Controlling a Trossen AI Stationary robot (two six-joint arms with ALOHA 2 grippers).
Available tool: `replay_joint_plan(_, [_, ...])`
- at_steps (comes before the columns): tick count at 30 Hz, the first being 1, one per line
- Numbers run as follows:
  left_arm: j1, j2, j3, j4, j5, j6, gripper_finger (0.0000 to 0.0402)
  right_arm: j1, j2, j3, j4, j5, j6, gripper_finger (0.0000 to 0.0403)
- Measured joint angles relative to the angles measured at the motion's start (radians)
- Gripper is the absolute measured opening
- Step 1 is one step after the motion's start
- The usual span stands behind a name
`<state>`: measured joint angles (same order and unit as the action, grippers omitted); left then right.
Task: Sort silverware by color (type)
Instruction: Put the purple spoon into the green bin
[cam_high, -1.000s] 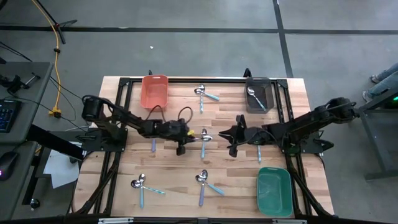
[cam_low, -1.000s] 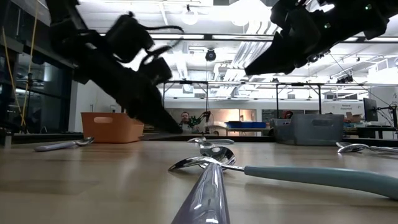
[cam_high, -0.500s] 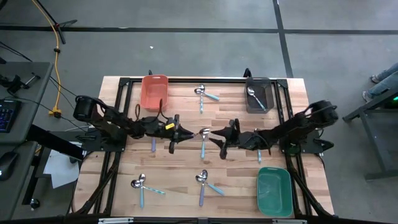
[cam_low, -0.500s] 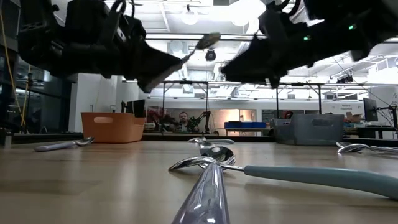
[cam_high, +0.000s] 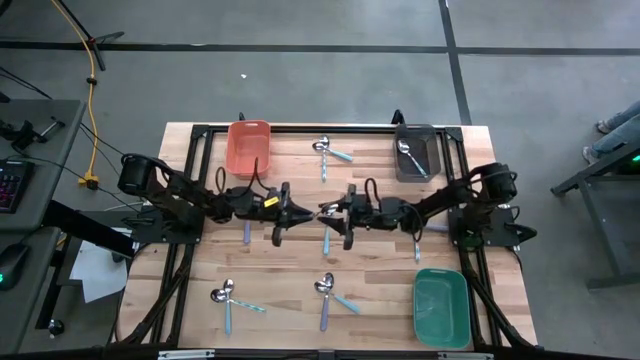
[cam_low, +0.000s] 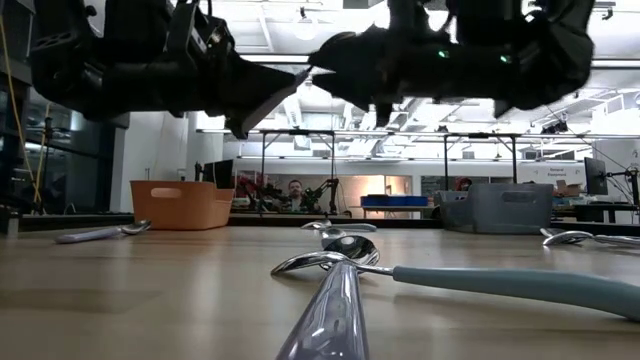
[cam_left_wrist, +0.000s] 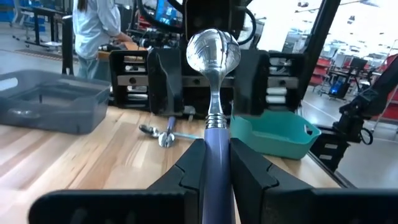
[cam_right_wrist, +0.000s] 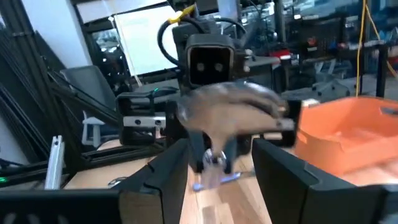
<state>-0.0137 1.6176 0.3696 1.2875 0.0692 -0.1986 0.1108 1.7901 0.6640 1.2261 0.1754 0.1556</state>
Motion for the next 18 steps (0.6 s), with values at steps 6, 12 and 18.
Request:
replay_joint_plan(6, [0.000, 0.000, 0.010, 0.002, 0.000, 0.007, 0.0040, 0.000, 0.000, 0.097, -0.117, 0.005, -0.063, 0.0155])
replay_joint_plan(12, [-0.001, 0.000, 0.010, 0.001, 0.003, 0.011, 0.0040, 0.000, 0.000, 0.148, -0.207, 0.006, -0.067, 0.0068])
replay_joint_plan(18, [-0.001, 0.000, 0.011, -0.002, 0.001, 0.015, 0.0052, 0.001, -0.016, 0.162, -0.265, 0.009, -0.067, 0.0022])
